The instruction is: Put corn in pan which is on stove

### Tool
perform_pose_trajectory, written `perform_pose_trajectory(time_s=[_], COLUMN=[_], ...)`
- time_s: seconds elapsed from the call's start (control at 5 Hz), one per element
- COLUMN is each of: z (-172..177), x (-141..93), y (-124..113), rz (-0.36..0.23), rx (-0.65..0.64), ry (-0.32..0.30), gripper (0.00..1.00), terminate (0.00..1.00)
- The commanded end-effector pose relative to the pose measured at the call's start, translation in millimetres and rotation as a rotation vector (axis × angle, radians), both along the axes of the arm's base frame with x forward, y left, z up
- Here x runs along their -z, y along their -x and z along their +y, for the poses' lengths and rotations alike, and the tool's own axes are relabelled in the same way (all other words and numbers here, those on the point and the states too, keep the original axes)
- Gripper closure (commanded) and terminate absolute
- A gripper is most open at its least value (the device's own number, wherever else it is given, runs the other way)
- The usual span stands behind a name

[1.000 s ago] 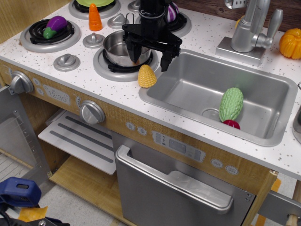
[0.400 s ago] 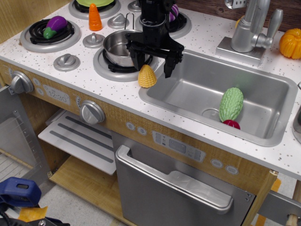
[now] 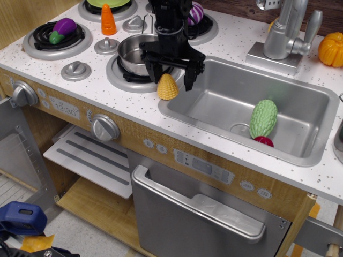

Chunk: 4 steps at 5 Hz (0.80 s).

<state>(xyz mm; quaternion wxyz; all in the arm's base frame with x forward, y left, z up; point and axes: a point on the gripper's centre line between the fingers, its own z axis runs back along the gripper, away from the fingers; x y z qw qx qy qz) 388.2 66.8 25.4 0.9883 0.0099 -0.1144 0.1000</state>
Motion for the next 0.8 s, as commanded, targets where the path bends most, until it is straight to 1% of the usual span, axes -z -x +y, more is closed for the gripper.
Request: perform_pose_trajectory(time_s=[0.0,0.2,0.4,0.6], z=[4,5,7,8], x=[-8,-4,1,2], y=[-3,-3,-3,-4], rz=[-0.042,-0.047,-0.044,-0.043], rx=[-0.006,-0.010,-0.019,-0.026], ry=[0.000,0.019,0.052,0.068], gripper=[0.00,0.00,0.00,1.00], terminate=[0.00,0.00,0.00,0.00])
